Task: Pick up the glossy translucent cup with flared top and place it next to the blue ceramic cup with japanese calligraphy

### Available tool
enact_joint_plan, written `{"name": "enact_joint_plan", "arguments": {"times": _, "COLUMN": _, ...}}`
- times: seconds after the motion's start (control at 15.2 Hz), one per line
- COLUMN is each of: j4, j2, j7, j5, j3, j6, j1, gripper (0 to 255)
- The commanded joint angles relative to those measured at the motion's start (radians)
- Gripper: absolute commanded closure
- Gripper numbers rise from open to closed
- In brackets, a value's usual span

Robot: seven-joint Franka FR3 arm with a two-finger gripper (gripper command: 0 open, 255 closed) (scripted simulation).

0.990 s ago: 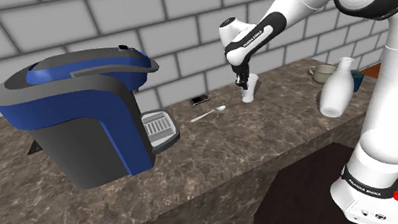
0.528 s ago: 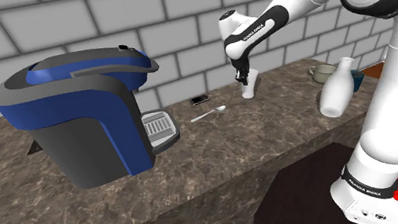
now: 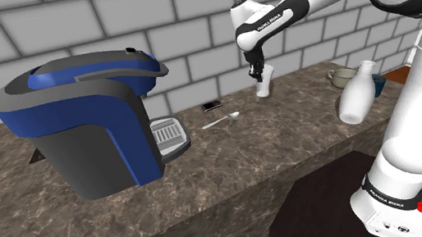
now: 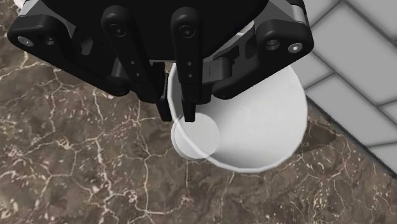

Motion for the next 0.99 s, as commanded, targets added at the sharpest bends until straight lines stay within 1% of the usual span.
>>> {"name": "enact_joint_plan", "arguments": {"times": 0.0, "j4": 0.014, "j2": -0.013, "j7": -0.008, "j5": 0.003, "j3": 0.001, "j6": -0.026, "j1": 0.001, "gripper": 255}}
{"name": "enact_joint_plan", "arguments": {"times": 0.92, "j4": 0.156, "j2": -0.050, "j7": -0.056, "j5": 0.019, "j3": 0.005, "j6": -0.199, "j1": 0.006, "gripper": 255}}
